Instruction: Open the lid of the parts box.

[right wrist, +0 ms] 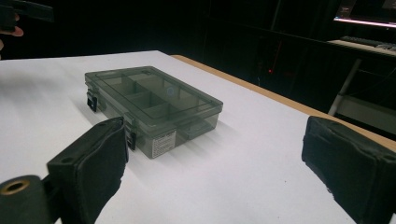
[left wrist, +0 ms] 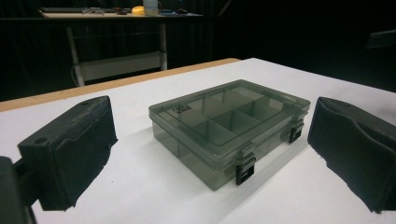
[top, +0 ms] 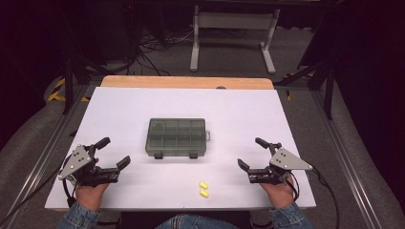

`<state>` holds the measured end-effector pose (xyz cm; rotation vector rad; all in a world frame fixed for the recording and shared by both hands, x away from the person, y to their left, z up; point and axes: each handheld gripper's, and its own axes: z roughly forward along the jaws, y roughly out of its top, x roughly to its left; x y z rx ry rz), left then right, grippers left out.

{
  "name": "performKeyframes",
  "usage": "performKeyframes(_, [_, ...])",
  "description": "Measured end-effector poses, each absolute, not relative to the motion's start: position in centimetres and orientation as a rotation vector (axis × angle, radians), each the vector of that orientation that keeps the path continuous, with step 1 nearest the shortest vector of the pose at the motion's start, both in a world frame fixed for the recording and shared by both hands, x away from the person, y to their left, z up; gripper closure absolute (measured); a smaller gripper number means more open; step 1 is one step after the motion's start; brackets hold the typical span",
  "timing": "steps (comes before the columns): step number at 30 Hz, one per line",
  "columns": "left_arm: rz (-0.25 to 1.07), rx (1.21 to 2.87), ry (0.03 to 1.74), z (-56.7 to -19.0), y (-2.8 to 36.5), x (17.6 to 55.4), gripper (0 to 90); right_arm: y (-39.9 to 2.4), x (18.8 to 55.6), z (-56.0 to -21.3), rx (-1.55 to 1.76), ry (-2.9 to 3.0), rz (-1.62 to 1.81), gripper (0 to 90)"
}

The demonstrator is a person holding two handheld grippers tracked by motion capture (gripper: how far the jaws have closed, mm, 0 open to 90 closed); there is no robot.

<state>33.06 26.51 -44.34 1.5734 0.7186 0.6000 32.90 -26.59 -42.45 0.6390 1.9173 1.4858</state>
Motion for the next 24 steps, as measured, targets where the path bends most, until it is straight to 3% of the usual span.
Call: performKeyframes(24, [0.579,1.604,0.711,-44.03,26.45,33.34,0.2,-26.15,32.92,-42.13,0.669,1.951,1.511,4.1])
